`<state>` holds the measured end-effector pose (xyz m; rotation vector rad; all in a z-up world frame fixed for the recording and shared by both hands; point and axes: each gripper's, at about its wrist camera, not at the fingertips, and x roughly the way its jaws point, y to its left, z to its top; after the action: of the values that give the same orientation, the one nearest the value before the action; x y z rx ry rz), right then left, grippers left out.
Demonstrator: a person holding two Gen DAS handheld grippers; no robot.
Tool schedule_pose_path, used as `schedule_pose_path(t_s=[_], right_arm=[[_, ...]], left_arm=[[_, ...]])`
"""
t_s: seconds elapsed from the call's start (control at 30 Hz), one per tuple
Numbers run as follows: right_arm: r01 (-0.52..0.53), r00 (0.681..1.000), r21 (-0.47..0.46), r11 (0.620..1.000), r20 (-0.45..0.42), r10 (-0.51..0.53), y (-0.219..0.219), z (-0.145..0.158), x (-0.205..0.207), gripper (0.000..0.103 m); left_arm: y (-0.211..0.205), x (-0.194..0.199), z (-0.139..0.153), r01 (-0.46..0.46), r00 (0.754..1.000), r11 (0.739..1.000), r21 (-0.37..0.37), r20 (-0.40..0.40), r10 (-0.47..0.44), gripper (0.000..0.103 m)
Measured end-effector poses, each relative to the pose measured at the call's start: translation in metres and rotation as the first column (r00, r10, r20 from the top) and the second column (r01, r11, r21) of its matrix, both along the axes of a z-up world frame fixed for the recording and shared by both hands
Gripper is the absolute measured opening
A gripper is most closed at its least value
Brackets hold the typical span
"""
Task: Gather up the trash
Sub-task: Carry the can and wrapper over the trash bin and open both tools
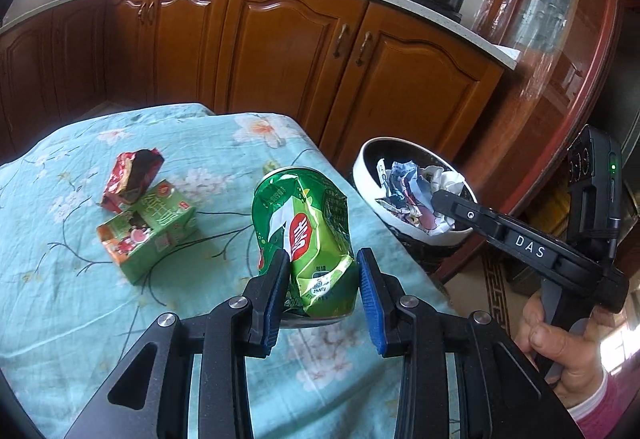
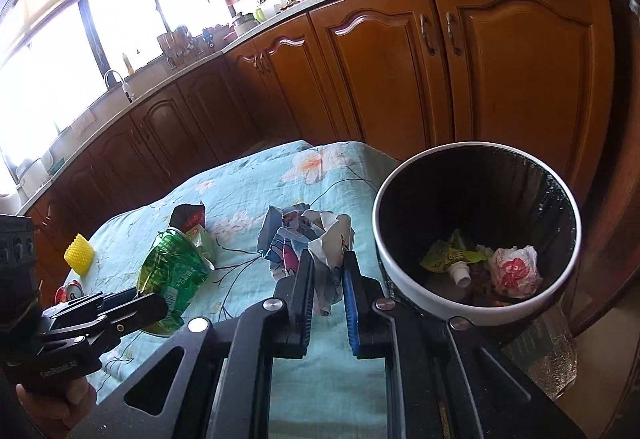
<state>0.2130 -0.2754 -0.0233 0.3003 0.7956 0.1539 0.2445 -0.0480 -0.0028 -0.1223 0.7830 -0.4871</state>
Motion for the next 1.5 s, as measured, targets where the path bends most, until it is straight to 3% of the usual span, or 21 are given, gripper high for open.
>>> schedule_pose_path(t_s=[0.57, 1.07, 1.5], right_arm=[[0.141, 0.990, 0.008, 0.990, 0.003, -0.141, -0.074, 0.002, -0.012, 0.013], [0.207, 0.978, 0.000, 0.978, -0.022, -0.207, -0.110, -0.006, 0.011, 0.014], [0.210, 0.975, -0.037, 0.977, -0.066, -0.212, -0.122, -0.021, 0.033, 0.014]], left_arm=[[-0.081, 0.034, 0.003, 0.126, 0.992, 0.991, 0.041, 0.020, -0.127, 0.033], [-0.129, 0.085, 0.002, 0.188, 0.982, 0.980, 0.060, 0.000, -0.189, 0.033], [-0.156, 0.120, -0.015, 0.194, 0.980, 0.977, 0.085, -0.052, -0.191, 0.033]])
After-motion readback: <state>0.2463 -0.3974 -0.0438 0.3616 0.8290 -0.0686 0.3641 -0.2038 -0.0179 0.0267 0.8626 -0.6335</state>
